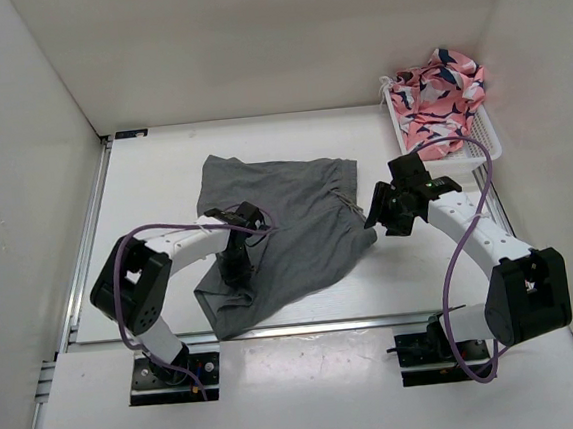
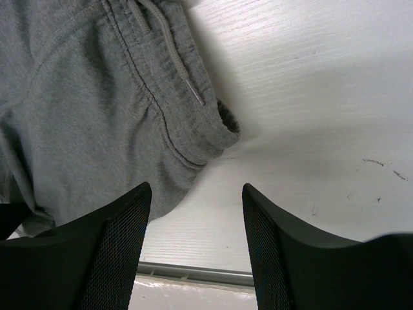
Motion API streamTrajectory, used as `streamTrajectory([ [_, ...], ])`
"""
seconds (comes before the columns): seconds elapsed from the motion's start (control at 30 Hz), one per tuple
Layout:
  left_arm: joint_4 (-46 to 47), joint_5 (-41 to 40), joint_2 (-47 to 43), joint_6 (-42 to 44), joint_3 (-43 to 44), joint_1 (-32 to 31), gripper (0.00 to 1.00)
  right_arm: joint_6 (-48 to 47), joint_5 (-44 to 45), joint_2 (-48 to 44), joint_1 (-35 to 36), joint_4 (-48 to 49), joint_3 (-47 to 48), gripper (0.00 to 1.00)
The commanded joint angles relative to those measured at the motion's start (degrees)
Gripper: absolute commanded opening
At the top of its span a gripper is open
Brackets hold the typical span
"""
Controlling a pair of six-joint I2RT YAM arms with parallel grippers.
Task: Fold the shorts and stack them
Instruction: Flatten the shorts out
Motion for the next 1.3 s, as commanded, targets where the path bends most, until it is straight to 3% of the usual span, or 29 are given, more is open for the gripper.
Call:
streamTrajectory([
  [0.0, -2.4, -4.5, -3.7, -1.4, 1.5, -0.3, 0.26, -1.0, 0.1, -1.4, -0.1, 0.4, -0.1, 0.64],
  [0.03, -3.3, -5.1, -3.7, -2.1, 2.0, -0.3, 0.26, -1.0, 0.6, -1.4, -0.1, 0.4, -0.1, 0.64],
  [0.1, -4.8, -6.3, -4.4, -2.1, 3.0, -0.3, 0.5, -1.5, 0.6, -1.4, -0.1, 0.4, -0.1, 0.64],
  [0.17, -5.4, -6.9, -4.4, -1.5, 3.9, -0.3, 0.65, -1.5, 0.6, -1.4, -0.1, 0.4, -0.1, 0.64],
  [0.23, -5.9, -6.9, -4.4, -1.5, 4.5, -0.3, 0.7, -1.5, 0.6, -1.4, -0.1, 0.4, -0.1, 0.64],
  [0.3, -5.9, -7.5, -3.7, -1.5, 4.5, -0.3, 0.61, -1.5, 0.6, -1.4, -0.1, 0.4, -0.1, 0.64],
  [0.33, -5.9, -7.5, -3.7, -1.5, 3.9, -0.3, 0.5, -1.5, 0.6, -1.4, -0.1, 0.4, -0.1, 0.64],
  [0.47, -5.3, -8.0, -2.7, -1.5, 3.3, -0.3, 0.25, -1.5, 1.2, -1.4, -0.1, 0.4, -0.1, 0.64],
  [0.57, -5.3, -8.0, -2.7, -1.5, 2.8, 0.2, 0.16, -1.5, 1.2, -1.4, -0.1, 0.4, -0.1, 0.64],
  [0.7, -5.3, -8.0, -2.7, -1.5, 2.8, 0.2, 0.16, -2.1, 1.2, -1.4, -0.1, 0.4, -0.6, 0.65],
  [0.8, -4.7, -6.9, -3.8, -1.5, 3.4, 0.2, 0.49, -2.1, 0.6, -0.8, -0.1, 0.4, -1.2, 0.79],
  [0.87, -3.5, -5.1, -3.8, -0.3, 3.4, 0.2, 0.64, -1.5, -0.2, -0.1, -0.1, 1.0, -1.9, 0.81],
  [0.9, -2.9, -5.1, -3.8, 0.2, 3.4, 0.2, 0.64, -1.0, -1.8, -0.1, -0.6, 2.3, -2.7, 0.82],
  [1.07, -0.9, -3.9, 0.5, 1.2, 3.4, 0.2, 0.48, 0.9, -6.6, 2.1, -0.6, 6.6, -5.7, 0.82],
  [1.27, -0.9, -3.9, -0.1, 2.5, 3.4, 2.1, 0.11, 2.1, -8.5, 5.4, -1.2, 11.8, -7.5, 0.74],
])
